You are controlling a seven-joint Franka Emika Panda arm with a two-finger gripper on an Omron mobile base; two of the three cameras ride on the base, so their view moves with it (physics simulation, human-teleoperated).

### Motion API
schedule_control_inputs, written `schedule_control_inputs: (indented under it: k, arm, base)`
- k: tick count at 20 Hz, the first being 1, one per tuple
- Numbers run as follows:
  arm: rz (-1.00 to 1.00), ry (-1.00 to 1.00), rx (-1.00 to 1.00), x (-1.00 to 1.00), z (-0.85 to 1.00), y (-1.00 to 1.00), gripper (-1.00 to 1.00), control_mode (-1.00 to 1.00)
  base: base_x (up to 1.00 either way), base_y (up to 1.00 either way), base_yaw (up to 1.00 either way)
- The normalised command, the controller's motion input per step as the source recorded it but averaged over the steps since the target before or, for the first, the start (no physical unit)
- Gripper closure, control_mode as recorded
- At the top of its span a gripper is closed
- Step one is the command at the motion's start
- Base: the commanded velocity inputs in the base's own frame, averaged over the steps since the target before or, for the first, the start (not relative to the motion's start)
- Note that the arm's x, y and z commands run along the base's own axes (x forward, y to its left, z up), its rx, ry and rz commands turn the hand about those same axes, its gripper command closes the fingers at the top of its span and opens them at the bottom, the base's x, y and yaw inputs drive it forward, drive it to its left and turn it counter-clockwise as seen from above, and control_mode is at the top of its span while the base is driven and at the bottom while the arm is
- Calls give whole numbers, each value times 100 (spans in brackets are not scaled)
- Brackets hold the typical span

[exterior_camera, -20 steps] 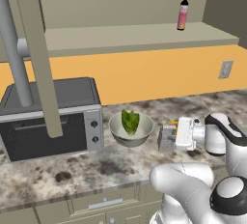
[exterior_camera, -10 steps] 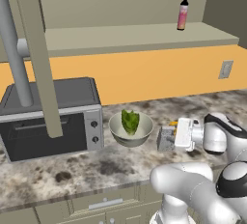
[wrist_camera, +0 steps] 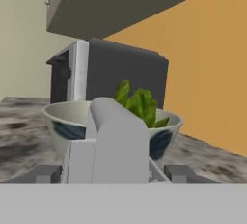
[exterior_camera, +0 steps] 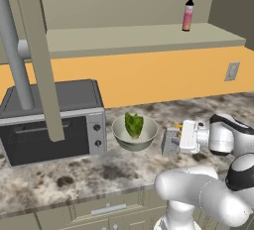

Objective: Pick the cheese from the fridge and the cheese grater from the cabinet and place them next to the salad bowl.

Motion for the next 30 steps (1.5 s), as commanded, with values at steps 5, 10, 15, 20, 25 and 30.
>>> schedule_control_inputs:
  k: [5, 10, 15, 20, 25, 30]
  arm:
    - [0, -4, 0, 0, -20, 0, -100, -100]
    - [0, -3, 0, 0, -7, 0, -100, -100]
    - [0, 0, 0, 0, 23, 0, -100, -100]
    - [0, 0, -1, 0, 93, 3, -100, -100]
    - [-2, 0, -13, -10, 95, 30, -100, -100]
    - [-15, 0, -22, -26, 66, 38, -100, -100]
  base:
    - [0, 0, 0]
    - [0, 0, 0]
    - [0, 0, 0]
    - [0, 0, 0]
    - [0, 0, 0]
    - [0, 0, 0]
